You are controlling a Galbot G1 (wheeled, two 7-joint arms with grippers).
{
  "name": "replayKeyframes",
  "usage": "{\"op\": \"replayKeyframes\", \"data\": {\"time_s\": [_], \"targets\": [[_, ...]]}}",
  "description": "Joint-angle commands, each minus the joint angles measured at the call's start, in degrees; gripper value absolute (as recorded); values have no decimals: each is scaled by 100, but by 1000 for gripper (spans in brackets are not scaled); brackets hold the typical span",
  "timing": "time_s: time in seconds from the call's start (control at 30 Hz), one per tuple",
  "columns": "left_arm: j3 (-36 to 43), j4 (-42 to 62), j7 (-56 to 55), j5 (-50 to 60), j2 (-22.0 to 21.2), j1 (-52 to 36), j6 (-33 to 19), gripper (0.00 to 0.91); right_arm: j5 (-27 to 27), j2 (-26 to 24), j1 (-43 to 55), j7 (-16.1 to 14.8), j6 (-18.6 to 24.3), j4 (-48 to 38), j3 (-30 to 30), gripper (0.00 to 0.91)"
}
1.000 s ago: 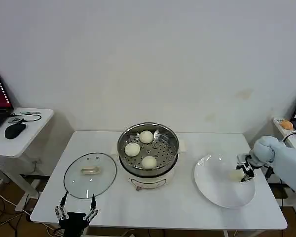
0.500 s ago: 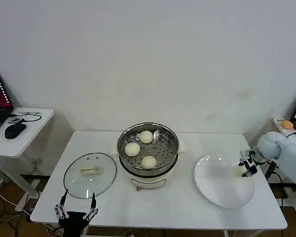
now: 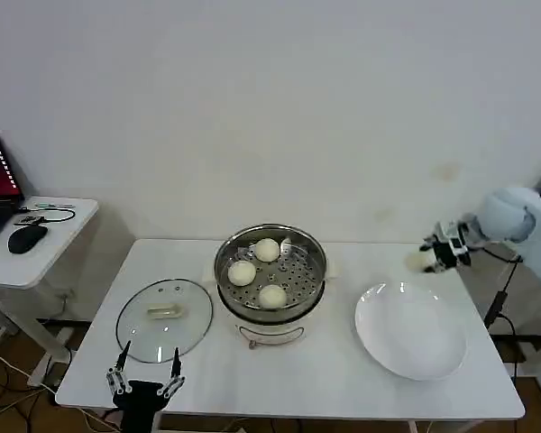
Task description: Take steamed baozi put them in steamer then cover it.
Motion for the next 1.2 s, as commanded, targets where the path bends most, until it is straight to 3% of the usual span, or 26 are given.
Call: {"op": "replayKeyframes", "data": {"time_s": [0.03,0.27,0.47,0.73,1.2], "targets": [[-8,46,-3,18,-16,-63,1,907,1620,1159,1964,498,-823,834,-1361,504],[-48,81,-9,-7,-45,-108,-8,907,2678,2274,2025,1025,-1371,624,-1780,504],[-109,67,-8,-59,-27,-132,-5,907,2901,2970,1550,1375,-1740,77,-1842,504],[-137,100,-6,-116,-11,-156,-14,907,2983,3205,1071,1669,-2034,-265,-1926,504],[-171,181,-10,-195,-9,-193,-24,907,2419,3289,546,1608,-2076,-703,-1816,504]]}}
